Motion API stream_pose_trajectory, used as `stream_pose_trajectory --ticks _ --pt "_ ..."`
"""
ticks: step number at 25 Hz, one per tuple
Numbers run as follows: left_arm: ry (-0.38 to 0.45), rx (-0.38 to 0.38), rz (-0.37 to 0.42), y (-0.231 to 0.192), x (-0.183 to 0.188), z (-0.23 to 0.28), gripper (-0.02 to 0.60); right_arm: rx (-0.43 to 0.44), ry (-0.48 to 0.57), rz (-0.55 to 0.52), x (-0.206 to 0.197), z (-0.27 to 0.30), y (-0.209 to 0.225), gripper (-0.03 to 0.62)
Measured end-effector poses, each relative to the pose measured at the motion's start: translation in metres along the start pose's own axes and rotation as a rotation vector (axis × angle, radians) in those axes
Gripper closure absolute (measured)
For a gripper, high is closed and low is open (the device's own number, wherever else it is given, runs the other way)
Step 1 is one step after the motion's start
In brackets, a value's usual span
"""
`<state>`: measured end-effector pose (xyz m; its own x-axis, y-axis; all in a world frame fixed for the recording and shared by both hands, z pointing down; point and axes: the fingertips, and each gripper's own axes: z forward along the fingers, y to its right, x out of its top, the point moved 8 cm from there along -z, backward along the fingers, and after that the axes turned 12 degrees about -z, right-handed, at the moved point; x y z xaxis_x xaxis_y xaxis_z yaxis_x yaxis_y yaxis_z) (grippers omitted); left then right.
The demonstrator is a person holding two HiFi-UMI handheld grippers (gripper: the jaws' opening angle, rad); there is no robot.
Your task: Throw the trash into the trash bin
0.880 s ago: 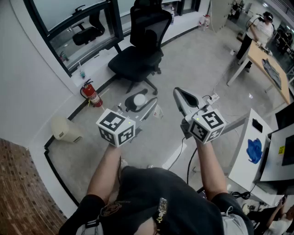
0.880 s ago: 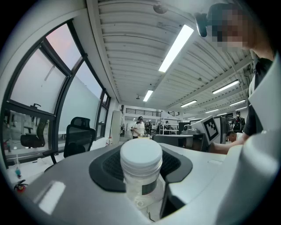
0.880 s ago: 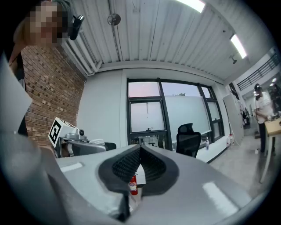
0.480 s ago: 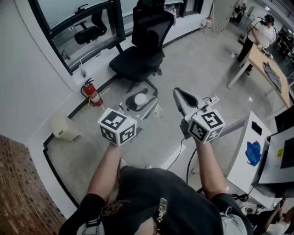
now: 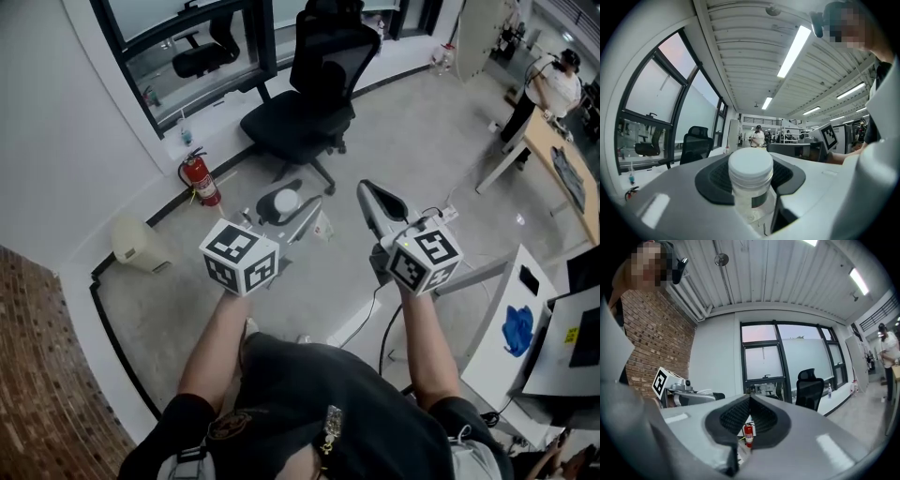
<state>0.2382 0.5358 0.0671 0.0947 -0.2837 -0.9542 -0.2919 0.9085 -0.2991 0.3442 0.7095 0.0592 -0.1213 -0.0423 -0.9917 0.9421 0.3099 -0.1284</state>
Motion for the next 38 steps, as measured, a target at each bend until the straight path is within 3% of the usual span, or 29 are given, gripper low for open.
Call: stream_pose_trajectory --ticks 5,13,24,31,38 --pt "0.01 0.103 -0.005 -0.017 -0.002 -0.031 0.397 0.099 0.012 0.022 -0.007 0.03 -0.018 0.591" --pt "0.047 0.35 -0.019 -0.048 -0.002 -0.114 0.397 0.339 0.021 0.041 -0.012 0.099 -0.076 0.591" --pt "0.1 0.653 -0.057 -0.089 -0.005 -0.254 0.397 0.632 0.025 0.055 -0.009 0.197 -0.199 0.591" --pt "0.125 0.764 -0.103 -0.133 -0.011 -0.331 0.397 0.746 -0.009 0.039 -0.013 0.255 -0.276 0.591" --pt "0.127 0.785 -0.105 -0.193 -0.012 -0.385 0.397 0.789 -0.068 -0.013 -0.021 0.316 -0.338 0.591"
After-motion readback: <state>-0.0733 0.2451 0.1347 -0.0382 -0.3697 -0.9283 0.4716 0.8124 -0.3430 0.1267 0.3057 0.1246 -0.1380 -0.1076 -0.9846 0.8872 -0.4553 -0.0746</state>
